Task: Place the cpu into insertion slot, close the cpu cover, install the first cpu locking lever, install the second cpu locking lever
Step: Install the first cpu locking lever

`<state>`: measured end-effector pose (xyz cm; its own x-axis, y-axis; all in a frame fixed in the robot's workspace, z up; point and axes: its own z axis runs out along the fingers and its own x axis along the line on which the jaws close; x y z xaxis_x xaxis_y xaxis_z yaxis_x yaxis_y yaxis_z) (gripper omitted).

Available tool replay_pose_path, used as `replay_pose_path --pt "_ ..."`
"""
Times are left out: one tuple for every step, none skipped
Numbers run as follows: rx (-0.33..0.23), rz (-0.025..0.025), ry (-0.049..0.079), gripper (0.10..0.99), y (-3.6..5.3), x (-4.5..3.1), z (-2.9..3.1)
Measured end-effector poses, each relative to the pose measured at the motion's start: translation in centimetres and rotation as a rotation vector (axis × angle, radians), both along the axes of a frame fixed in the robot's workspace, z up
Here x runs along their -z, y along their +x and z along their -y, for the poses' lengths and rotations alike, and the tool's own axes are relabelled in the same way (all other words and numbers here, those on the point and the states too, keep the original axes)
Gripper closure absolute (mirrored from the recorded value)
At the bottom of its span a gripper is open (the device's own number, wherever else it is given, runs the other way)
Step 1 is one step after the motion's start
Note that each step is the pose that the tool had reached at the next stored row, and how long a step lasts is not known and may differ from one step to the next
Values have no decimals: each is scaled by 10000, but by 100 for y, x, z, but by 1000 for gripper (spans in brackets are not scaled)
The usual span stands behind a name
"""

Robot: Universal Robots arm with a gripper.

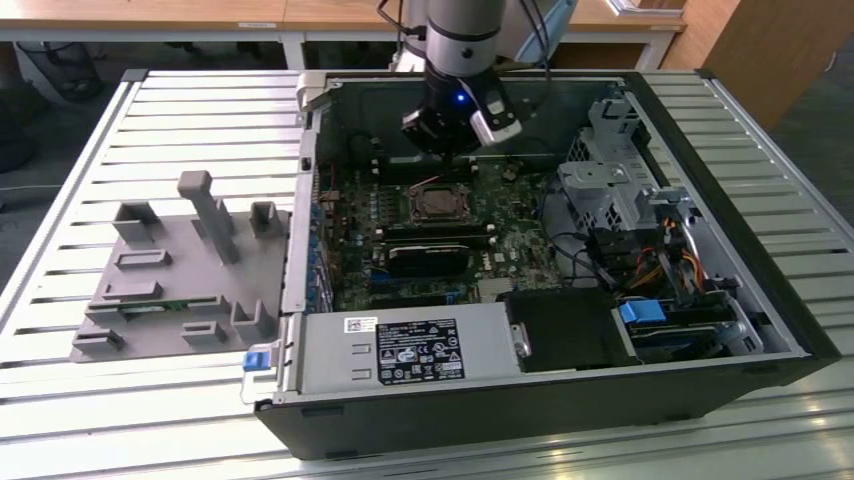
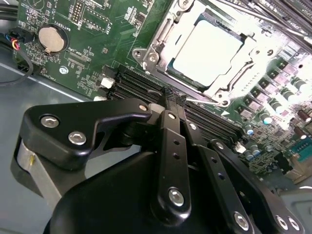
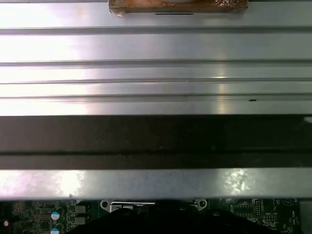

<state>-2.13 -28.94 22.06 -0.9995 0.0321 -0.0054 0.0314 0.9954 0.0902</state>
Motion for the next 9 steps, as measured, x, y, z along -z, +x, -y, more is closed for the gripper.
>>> replay_pose_path --pt "0 0 0 980 7 7 0" --pt "0 0 0 980 14 14 0" --pt "0 0 1 980 19 23 0" --pt "0 0 0 980 23 31 0" --pt "0 0 0 980 27 40 0" --pt "0 0 0 980 31 50 0" --pt "0 -1 0 980 35 61 0" --pt "0 -2 -2 980 39 70 0" --pt "0 -3 -1 980 43 80 -1"
